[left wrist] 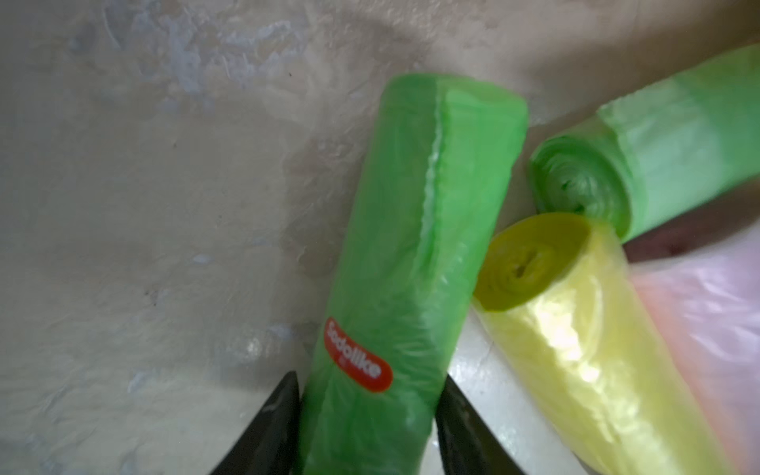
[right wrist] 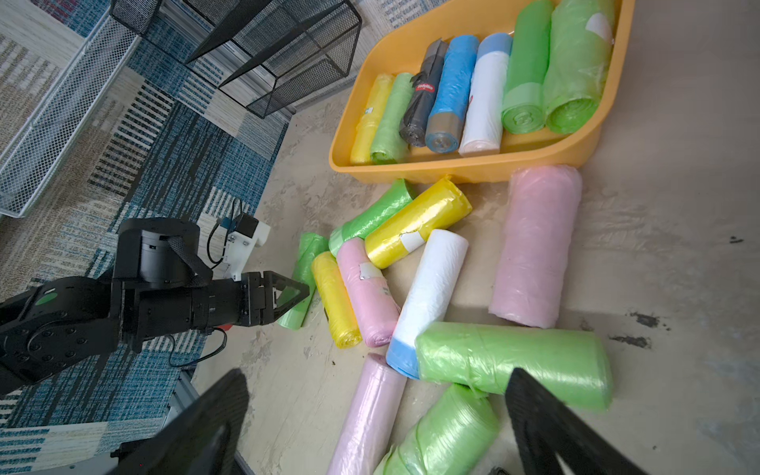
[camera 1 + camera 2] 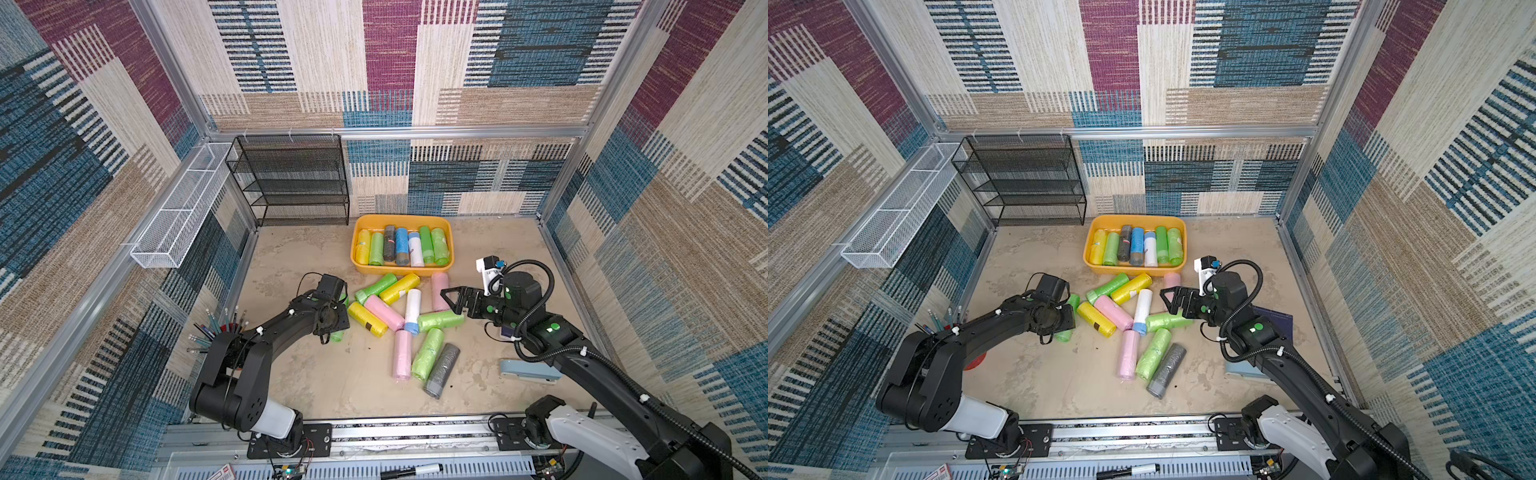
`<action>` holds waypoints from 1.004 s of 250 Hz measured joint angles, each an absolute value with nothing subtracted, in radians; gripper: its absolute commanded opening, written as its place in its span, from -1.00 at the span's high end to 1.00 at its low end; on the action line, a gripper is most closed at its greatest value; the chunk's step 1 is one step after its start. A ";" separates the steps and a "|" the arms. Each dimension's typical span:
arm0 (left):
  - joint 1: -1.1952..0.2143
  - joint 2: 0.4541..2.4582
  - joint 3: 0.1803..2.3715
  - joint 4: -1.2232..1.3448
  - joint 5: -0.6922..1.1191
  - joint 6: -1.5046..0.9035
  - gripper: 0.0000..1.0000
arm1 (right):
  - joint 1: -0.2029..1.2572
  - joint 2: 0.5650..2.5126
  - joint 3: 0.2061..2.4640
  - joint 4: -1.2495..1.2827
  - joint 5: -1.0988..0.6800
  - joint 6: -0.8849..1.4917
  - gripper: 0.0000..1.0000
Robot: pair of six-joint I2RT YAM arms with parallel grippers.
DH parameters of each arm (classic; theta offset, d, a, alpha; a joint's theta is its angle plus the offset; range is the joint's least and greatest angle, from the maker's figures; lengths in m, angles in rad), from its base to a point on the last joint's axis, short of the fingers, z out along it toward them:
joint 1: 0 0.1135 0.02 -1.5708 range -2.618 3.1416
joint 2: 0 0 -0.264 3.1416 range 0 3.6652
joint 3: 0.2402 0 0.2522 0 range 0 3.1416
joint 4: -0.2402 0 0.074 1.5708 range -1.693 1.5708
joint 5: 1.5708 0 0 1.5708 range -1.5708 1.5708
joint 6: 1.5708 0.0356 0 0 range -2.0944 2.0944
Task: Put the roll of trash bags into the storage box
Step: Pick up the roll of trash bags from the center of the board.
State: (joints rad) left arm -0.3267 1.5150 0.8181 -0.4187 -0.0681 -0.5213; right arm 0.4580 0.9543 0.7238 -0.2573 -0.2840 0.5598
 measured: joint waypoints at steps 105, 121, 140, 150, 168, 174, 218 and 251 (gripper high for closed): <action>-0.315 1.567 0.843 -0.374 -0.036 -0.512 0.46 | 0.458 0.939 0.706 -0.287 -0.276 0.574 -0.99; -0.315 1.565 0.844 -0.375 -0.034 -0.508 0.58 | 0.458 0.935 0.698 -0.286 -0.276 0.578 -0.99; -0.315 1.563 0.844 -0.379 -0.031 -0.496 1.00 | 0.458 0.933 0.686 -0.286 -0.276 0.586 -0.99; -0.315 1.561 0.845 -0.385 -0.027 -0.493 1.00 | 0.458 0.932 0.681 -0.286 -0.276 0.587 -0.99; -0.315 1.551 0.845 -0.407 -0.023 -0.490 1.00 | 0.458 0.932 0.678 -0.287 -0.276 0.593 -0.99; -0.315 1.547 0.845 -0.416 -0.023 -0.489 1.00 | 0.458 0.932 0.678 -0.287 -0.277 0.593 -0.99; -0.315 1.513 0.843 -0.458 -0.019 -0.489 1.00 | 0.458 0.923 0.677 -0.290 -0.276 0.600 -0.99; -0.315 1.473 0.831 -0.474 0.001 -0.490 1.00 | 0.458 0.913 0.668 -0.288 -0.277 0.605 -0.99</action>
